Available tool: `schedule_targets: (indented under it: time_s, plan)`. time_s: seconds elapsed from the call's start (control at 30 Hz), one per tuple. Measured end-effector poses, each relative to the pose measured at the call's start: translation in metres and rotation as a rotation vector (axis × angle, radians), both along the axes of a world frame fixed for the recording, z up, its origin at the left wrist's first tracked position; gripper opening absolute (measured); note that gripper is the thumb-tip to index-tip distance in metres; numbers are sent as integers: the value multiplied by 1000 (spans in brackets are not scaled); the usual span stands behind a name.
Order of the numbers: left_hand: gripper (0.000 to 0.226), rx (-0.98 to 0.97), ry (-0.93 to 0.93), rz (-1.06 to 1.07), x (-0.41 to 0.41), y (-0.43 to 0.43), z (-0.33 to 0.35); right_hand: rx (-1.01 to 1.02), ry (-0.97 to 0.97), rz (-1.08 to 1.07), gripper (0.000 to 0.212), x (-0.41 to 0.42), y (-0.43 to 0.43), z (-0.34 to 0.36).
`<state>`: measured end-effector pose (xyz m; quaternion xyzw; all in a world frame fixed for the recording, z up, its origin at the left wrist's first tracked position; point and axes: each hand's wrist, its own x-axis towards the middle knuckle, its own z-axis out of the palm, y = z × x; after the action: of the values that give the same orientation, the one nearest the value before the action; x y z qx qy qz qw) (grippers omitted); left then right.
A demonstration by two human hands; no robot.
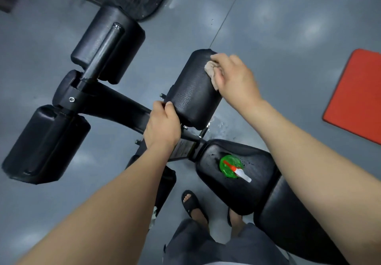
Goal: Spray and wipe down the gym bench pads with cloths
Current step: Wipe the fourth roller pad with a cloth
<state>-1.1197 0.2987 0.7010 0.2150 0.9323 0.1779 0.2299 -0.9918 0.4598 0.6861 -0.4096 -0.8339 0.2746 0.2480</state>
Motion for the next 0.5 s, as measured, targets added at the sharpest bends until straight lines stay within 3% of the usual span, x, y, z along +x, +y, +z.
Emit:
schedule_targets:
  time_s: [0.23,0.37,0.5]
  plan:
    - [32,17,-11,14,1,0,4,2,64,-104,26,-10,-27,-17]
    - [33,7,-38,23,1,-1,7,7,133,70,28,6,-70,-20]
    - [34,20,-37,30,1,-1,9,52,43,288,26,16,-81,-15]
